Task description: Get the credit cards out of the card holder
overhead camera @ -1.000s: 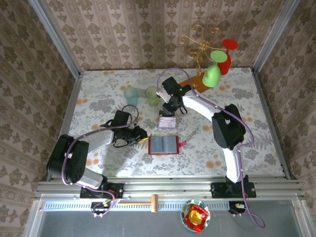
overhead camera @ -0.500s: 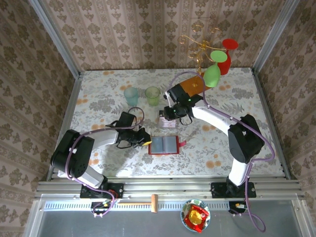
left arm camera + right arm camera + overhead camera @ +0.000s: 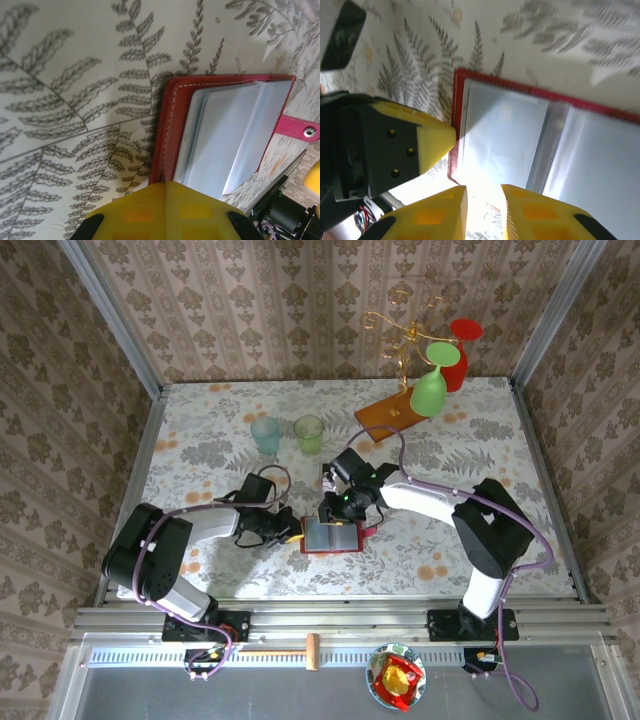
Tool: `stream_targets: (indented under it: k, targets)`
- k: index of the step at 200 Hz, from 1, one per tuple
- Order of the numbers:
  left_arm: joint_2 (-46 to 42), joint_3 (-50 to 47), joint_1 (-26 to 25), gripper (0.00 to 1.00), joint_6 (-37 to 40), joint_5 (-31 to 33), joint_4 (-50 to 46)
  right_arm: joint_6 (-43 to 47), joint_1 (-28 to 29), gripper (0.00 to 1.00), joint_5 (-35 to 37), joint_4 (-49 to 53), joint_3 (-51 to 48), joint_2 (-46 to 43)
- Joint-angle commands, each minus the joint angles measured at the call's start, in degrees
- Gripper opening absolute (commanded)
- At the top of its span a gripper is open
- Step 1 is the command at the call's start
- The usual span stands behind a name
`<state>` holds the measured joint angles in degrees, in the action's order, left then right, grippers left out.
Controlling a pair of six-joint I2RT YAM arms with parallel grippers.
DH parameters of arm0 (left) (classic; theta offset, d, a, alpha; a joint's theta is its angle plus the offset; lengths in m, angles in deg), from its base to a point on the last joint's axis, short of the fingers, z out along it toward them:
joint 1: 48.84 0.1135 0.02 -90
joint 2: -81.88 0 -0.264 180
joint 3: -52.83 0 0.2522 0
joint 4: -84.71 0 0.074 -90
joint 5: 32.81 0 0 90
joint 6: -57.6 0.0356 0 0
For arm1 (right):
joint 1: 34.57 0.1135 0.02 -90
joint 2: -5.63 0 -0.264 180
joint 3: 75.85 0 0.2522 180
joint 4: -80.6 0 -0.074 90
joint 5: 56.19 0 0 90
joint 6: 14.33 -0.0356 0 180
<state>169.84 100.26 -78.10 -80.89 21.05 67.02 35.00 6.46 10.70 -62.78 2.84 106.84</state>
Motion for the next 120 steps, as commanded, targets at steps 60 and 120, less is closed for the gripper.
stream_targets:
  k: [60,120]
  targets:
    - [-0.7,-2.4,-0.7,0.07,-1.1,1.0,1.1,-7.6,1.3,0.34,-4.5,-6.6,-3.8,-0.1]
    - [-0.2,-2.0,-0.7,0.07,-0.7,0.8,0.9,-8.2,1.3,0.34,-3.6,-7.8,-3.1,2.9]
